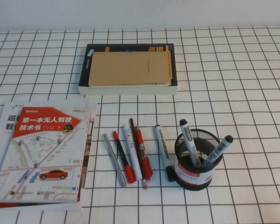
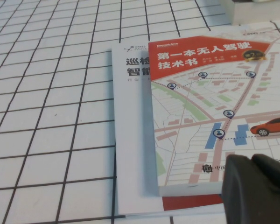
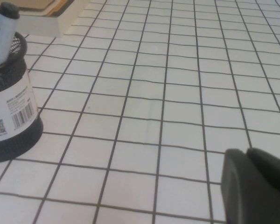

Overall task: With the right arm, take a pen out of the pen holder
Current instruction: 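Take a marker out of the pen holder and lay it on the table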

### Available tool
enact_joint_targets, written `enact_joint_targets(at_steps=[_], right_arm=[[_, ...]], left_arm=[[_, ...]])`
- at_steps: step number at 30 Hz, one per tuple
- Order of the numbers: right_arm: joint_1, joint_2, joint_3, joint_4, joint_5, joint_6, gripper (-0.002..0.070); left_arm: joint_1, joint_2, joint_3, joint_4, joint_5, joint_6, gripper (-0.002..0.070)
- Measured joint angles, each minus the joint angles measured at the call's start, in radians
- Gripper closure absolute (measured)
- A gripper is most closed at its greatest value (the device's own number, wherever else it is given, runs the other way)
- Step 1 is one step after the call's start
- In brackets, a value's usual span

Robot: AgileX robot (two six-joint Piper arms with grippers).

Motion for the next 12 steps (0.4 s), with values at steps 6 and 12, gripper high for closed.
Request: enact_joint_targets(at_steps=[6, 12], right_arm=[[0.000, 0.000, 0.000, 0.007, 0.000, -0.004, 0.0692], [-0.002, 0.000, 0.000, 0.009, 0.002, -0.006, 0.0692]], left_arm=[[0.000, 0.000, 0.000, 0.000, 0.000, 0.000, 0.0679], [0.000, 0.000, 0.000, 0.000, 0.000, 0.000, 0.0679]])
